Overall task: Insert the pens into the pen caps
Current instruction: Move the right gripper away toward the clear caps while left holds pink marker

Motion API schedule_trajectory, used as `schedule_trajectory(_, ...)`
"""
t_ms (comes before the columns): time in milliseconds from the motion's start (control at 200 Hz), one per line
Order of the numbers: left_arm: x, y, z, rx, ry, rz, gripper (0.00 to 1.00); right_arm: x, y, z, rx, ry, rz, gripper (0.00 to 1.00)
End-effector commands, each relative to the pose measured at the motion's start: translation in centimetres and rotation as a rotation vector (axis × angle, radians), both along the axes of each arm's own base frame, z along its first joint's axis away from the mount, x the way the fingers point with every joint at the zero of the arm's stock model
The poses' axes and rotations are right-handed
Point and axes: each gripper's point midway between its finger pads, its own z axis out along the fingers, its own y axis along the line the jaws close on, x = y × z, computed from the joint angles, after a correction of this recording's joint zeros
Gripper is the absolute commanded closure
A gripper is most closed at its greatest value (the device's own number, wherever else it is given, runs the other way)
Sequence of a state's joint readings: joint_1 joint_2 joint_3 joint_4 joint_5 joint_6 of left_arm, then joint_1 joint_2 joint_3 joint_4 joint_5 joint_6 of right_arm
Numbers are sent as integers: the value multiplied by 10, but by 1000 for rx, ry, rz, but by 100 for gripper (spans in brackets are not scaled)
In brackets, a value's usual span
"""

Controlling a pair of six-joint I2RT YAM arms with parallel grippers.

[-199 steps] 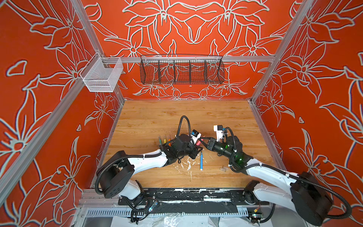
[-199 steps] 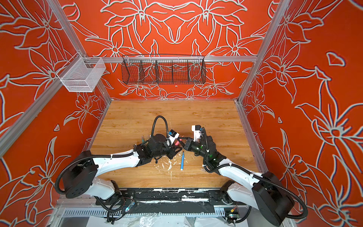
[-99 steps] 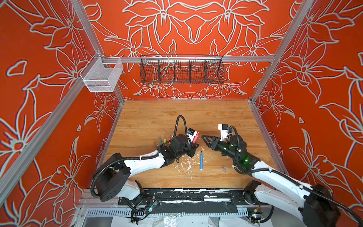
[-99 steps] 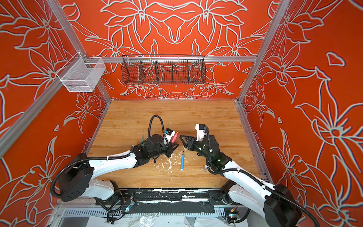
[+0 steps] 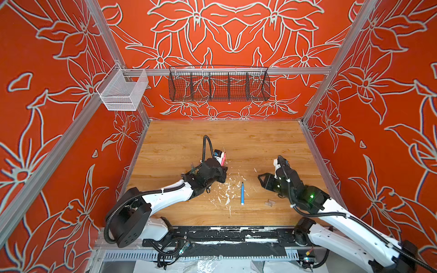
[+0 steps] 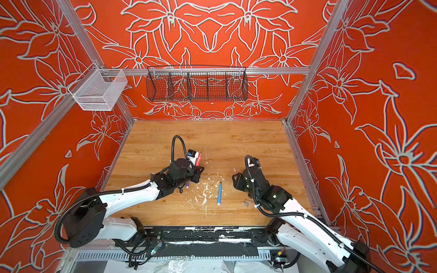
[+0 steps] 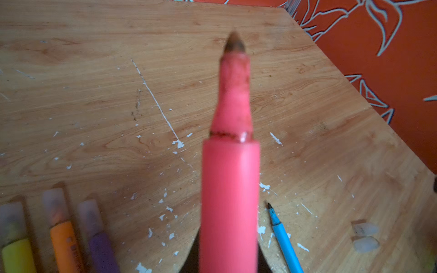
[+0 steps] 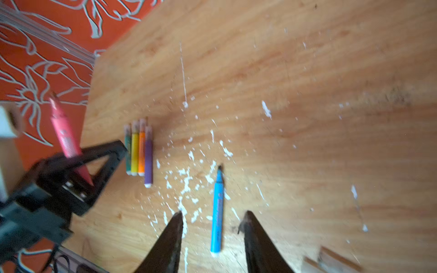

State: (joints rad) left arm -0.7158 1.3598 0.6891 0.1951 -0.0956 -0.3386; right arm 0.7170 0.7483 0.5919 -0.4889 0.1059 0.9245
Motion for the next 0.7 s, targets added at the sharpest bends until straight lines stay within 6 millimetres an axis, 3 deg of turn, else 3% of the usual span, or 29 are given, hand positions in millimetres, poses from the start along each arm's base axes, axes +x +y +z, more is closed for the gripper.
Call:
schedule_trajectory(0,1,13,8,9,-1,36,100,-29,-25,-36,-88,118,-54,56)
schedule_trajectory(435,-13,28,25,19,-51,3,100,-75,-67,-60,-258,239,-50,56)
schedule_trajectory(696,-15,31,35,19,-100,-11,100,-82,-62,-78,-248,283,-17,55)
